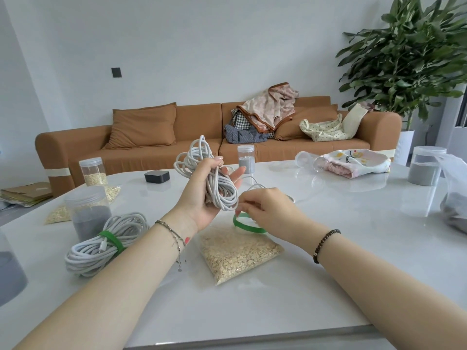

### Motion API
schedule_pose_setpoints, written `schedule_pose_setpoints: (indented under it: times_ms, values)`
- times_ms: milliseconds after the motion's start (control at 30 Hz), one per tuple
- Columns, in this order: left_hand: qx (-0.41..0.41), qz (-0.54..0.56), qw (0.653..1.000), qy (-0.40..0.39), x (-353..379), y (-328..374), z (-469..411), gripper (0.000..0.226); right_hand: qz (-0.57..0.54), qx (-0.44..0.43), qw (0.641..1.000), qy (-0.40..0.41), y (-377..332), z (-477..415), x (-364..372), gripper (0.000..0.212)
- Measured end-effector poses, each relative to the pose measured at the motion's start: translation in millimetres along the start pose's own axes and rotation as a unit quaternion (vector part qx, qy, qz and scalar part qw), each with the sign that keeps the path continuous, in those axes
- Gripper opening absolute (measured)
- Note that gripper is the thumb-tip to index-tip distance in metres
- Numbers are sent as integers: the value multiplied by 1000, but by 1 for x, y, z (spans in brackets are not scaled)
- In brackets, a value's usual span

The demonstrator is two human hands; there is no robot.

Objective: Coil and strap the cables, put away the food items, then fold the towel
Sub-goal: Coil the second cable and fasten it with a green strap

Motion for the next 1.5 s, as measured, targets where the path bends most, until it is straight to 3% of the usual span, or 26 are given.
schedule_pose_setpoints:
  times_ms: [167, 300, 400, 567, 667, 833, 933, 1033, 1200, 1267, 1367, 1500]
  values:
    - [-24, -37, 999, -27, -3, 1, -2, 25, 14, 4, 997, 78, 13, -6, -8, 43]
    - [-46, -37, 998, -26, -9, -1, -5, 18, -10, -63, 995, 72, 13, -7, -13, 22]
    - [-62, -24, 997, -26, -10, 0, -6, 17, -15, -75, 993, 93, 16, -8, -13, 18]
    - [-88, -14, 994, -59, -7, -1, 0, 27, -43, -32, 977, 206, 19, -7, -23, 55]
    - [-104, 4, 992, -65, -4, 0, 2, 25, -24, -27, 972, 231, 18, -5, -28, 63]
    - [-121, -27, 990, -62, -3, -1, 3, 8, -66, -69, 977, 190, 22, -11, -27, 35]
    - [-139, -45, 988, -54, -6, -5, 2, 11, -67, -75, 979, 180, 25, -13, -25, 20]
    - [-167, -63, 983, -48, -10, -9, -1, 23, -60, -55, 975, 207, 23, -11, -28, 25]
    - [-204, -133, 967, -72, -10, -10, 3, 8, 17, 41, 959, 281, 15, 0, -43, 62]
    - [-216, -131, 963, -93, -9, -11, 4, 18, 18, 60, 955, 290, 16, 1, -46, 66]
    - [-235, -102, 961, -104, -11, -12, 2, 15, 4, 34, 956, 290, 17, -1, -45, 61]
    - [-262, -75, 954, -123, -12, -11, 1, 12, 12, -39, 952, 303, 13, 1, -43, 38]
Point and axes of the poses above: each hand's wrist, its own z-axis away from the middle knuckle, its own x-axis out of the palm, y = z × x, the point moved 2 cm from there along -z, towards the middle knuckle, and after that the axes turned 7 degrees about x, right-handed, at the moved point
